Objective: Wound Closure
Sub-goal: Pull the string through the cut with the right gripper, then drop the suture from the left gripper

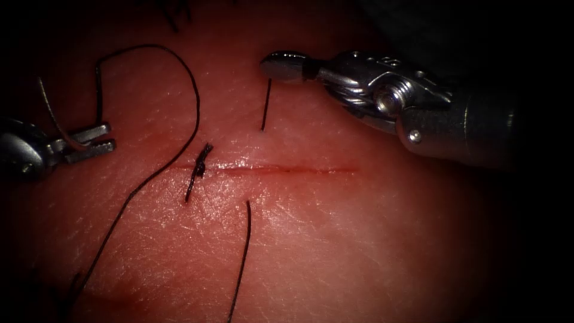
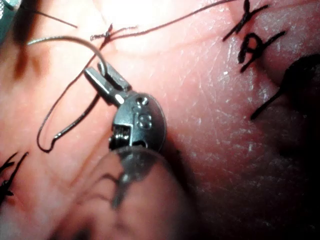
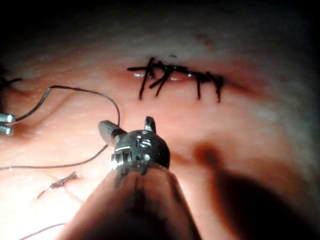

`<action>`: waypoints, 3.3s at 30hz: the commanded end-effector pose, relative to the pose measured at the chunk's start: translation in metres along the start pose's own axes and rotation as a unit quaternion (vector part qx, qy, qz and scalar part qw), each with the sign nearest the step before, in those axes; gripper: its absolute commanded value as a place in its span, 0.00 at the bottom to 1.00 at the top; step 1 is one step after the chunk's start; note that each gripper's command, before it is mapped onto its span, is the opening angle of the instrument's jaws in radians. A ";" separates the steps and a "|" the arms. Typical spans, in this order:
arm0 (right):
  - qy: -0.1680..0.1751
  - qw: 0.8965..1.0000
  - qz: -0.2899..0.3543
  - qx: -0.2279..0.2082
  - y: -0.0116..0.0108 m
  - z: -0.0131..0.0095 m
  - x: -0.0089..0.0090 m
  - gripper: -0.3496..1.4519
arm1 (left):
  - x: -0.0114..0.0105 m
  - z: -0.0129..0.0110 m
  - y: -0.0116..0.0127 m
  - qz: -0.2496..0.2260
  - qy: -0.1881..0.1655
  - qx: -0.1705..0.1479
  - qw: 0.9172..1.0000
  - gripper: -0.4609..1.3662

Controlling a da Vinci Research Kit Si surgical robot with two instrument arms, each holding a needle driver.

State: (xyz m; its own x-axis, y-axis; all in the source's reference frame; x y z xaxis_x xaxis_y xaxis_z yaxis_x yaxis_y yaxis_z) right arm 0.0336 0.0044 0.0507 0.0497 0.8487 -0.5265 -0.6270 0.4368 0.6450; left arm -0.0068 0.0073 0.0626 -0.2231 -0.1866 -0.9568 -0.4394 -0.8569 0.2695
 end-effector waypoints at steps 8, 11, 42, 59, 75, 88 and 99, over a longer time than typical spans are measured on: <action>0.005 1.000 -0.007 0.007 0.0008 -0.0006 -0.0007 0.82 | 0.0001 0.0000 0.0000 0.003 0.000 -0.002 1.000 0.06; 0.006 1.000 -0.010 0.010 0.0008 -0.0013 -0.0012 0.81 | 0.0001 -0.0001 -0.0002 0.002 -0.001 -0.002 1.000 0.06; 0.032 0.998 -0.038 0.040 -0.0038 -0.0065 -0.0095 0.76 | -0.0021 0.0026 -0.0048 0.058 -0.080 -0.222 0.970 0.06; 0.033 0.998 -0.044 0.043 -0.0054 -0.0065 -0.0117 0.72 | -0.0050 0.0029 -0.0081 0.156 -0.185 -0.345 0.907 0.06; 0.034 0.997 -0.045 0.046 -0.0064 -0.0068 -0.0123 0.72 | -0.0064 0.0031 -0.0086 0.223 -0.284 -0.454 0.814 0.06; 0.035 0.997 -0.046 0.047 -0.0066 -0.0069 -0.0126 0.72 | -0.0061 0.0033 -0.0083 0.228 -0.306 -0.507 0.773 0.06; 0.036 0.997 -0.047 0.047 -0.0065 -0.0068 -0.0127 0.72 | -0.0060 0.0033 -0.0078 0.178 -0.322 -0.524 0.769 0.06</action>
State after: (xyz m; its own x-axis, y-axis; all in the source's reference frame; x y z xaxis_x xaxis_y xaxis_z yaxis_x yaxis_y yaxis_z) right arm 0.0318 -0.0112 0.0494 0.0470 0.7811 -0.6226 -0.5487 0.5410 0.6373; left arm -0.0050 0.0166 0.0666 -0.7057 -0.5004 -0.5016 0.6049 -0.7942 -0.0588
